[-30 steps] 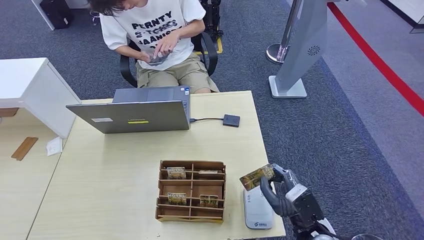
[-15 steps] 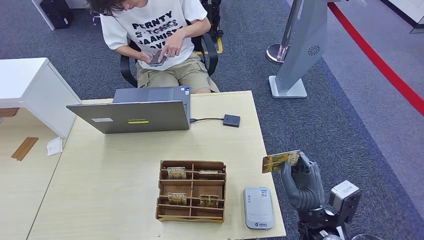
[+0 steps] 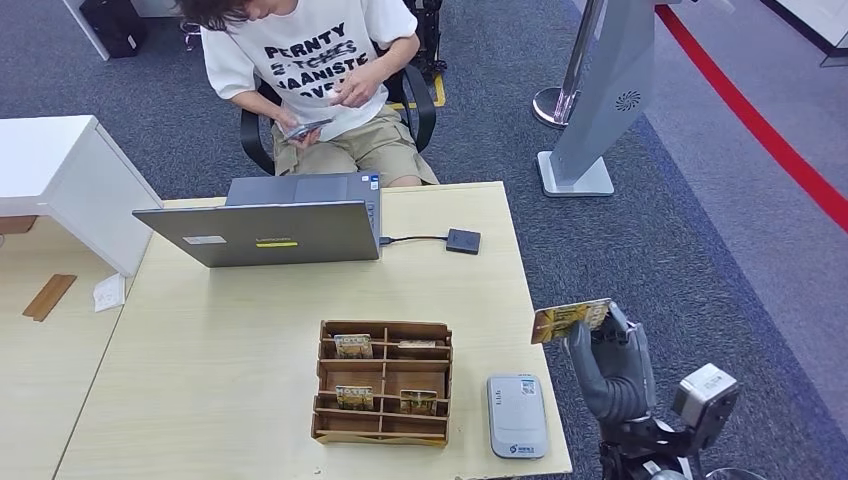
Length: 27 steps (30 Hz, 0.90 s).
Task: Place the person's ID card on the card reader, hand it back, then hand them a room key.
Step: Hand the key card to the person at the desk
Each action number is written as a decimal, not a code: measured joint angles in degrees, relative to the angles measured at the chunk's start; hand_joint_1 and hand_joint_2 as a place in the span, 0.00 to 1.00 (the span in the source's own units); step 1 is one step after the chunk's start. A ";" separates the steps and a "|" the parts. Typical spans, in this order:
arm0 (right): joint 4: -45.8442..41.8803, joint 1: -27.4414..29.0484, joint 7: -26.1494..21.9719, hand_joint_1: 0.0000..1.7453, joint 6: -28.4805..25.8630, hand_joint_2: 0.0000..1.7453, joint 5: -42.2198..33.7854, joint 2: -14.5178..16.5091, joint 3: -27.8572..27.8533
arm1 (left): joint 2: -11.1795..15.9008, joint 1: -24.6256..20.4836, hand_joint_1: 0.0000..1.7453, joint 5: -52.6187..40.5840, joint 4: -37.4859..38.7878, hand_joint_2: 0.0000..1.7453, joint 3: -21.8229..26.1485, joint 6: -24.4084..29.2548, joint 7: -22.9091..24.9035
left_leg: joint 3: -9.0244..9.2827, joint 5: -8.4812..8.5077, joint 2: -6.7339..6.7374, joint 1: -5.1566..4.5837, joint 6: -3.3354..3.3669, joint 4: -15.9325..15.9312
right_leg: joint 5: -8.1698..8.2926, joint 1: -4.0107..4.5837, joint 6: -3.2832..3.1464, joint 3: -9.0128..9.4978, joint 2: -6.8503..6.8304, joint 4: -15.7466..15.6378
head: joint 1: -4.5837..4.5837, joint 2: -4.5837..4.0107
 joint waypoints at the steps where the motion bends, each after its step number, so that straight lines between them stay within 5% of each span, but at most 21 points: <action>1: -0.10 0.00 0.00 1.00 0.19 1.00 -0.18 0.11 -0.02 | 0.00 0.00 0.00 0.00 0.00 0.00 -0.10 0.00 -0.04 | 0.00 0.00 0.00 0.00 0.00 0.00 | 0.00 0.00 0.00 0.00 0.00 0.00 | 0.00 0.00; 16: -0.31 -2.85 0.51 1.00 1.56 1.00 4.16 0.55 0.91 | 0.02 -0.27 0.00 -0.58 0.00 0.00 -0.97 -0.26 -0.04 | -0.02 0.00 0.01 0.01 0.00 0.00 | 0.02 0.00 -0.02 0.01 0.01 0.01 | 0.00 0.00; 27: 7.56 -25.47 8.04 1.00 -11.41 1.00 29.71 -1.20 9.23 | 0.04 -2.33 0.00 -2.48 0.00 0.00 -4.68 -1.13 1.36 | -0.02 0.23 0.13 0.00 0.05 0.02 | 0.27 -0.01 0.00 -0.02 0.15 0.03 | 0.00 0.00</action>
